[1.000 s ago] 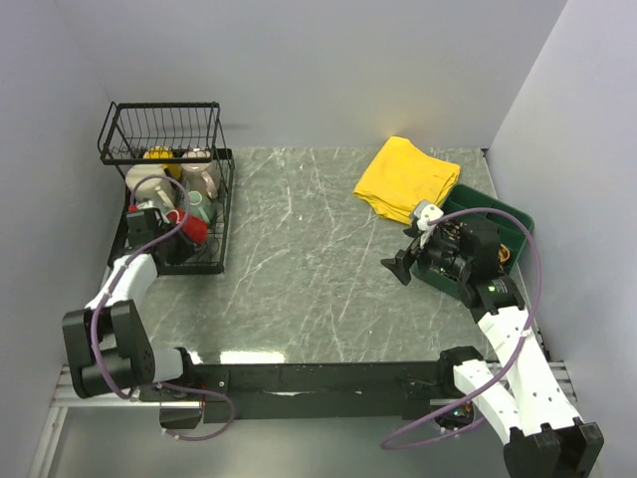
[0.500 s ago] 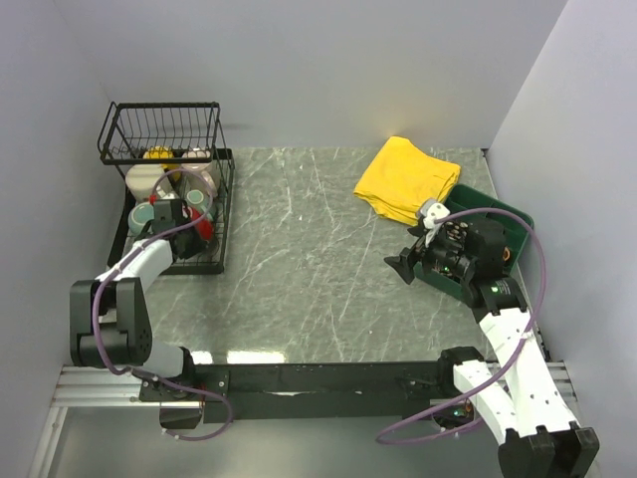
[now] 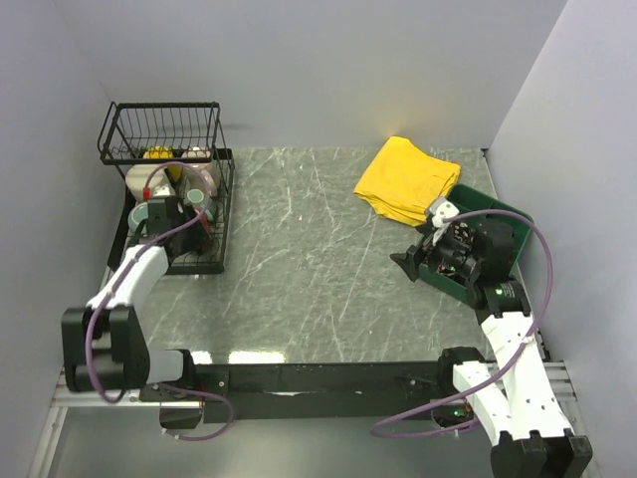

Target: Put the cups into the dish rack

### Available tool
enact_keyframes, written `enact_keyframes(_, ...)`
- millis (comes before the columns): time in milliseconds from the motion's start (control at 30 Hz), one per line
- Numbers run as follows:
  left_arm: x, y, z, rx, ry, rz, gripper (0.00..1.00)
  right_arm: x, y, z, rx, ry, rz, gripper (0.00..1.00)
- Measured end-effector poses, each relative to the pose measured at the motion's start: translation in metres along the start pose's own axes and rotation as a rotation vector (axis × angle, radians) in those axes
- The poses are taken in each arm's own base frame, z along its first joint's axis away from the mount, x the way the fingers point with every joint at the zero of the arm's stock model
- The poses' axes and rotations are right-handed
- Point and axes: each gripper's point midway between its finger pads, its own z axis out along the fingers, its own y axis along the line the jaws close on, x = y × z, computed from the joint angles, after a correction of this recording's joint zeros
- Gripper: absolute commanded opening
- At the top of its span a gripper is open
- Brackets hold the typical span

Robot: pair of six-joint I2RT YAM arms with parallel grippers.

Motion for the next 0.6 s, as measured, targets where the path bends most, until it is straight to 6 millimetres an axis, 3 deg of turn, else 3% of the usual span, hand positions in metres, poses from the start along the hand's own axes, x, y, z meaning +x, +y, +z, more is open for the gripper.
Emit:
enact_keyframes(100,-0.017,-0.009,-0.027,0.046,-0.072,-0.001,0.85,-0.001,-0.005,-0.004,0.024,-0.005,0.004,1.0)
enact_keyframes(133,-0.023,-0.012,-0.038,0.065,-0.103,-0.001,0.96,-0.001,-0.008,-0.005,0.037,-0.006,0.009,1.0)
enact_keyframes(267,-0.044,-0.034,-0.097,0.216,-0.234,0.007,0.96,0.0,-0.027,-0.015,0.142,-0.007,0.061,1.0)
enact_keyframes(433,-0.062,-0.059,-0.187,0.419,-0.404,0.015,0.96,-0.004,-0.082,-0.048,0.486,0.018,0.202,1.0)
enact_keyframes(533,-0.072,-0.071,-0.242,0.529,-0.51,0.005,0.96,-0.032,-0.107,-0.083,0.704,-0.027,0.222,1.0)
enact_keyframes(600,-0.076,-0.078,-0.274,0.602,-0.563,0.0,0.96,-0.056,-0.112,-0.108,0.816,-0.085,0.218,1.0)
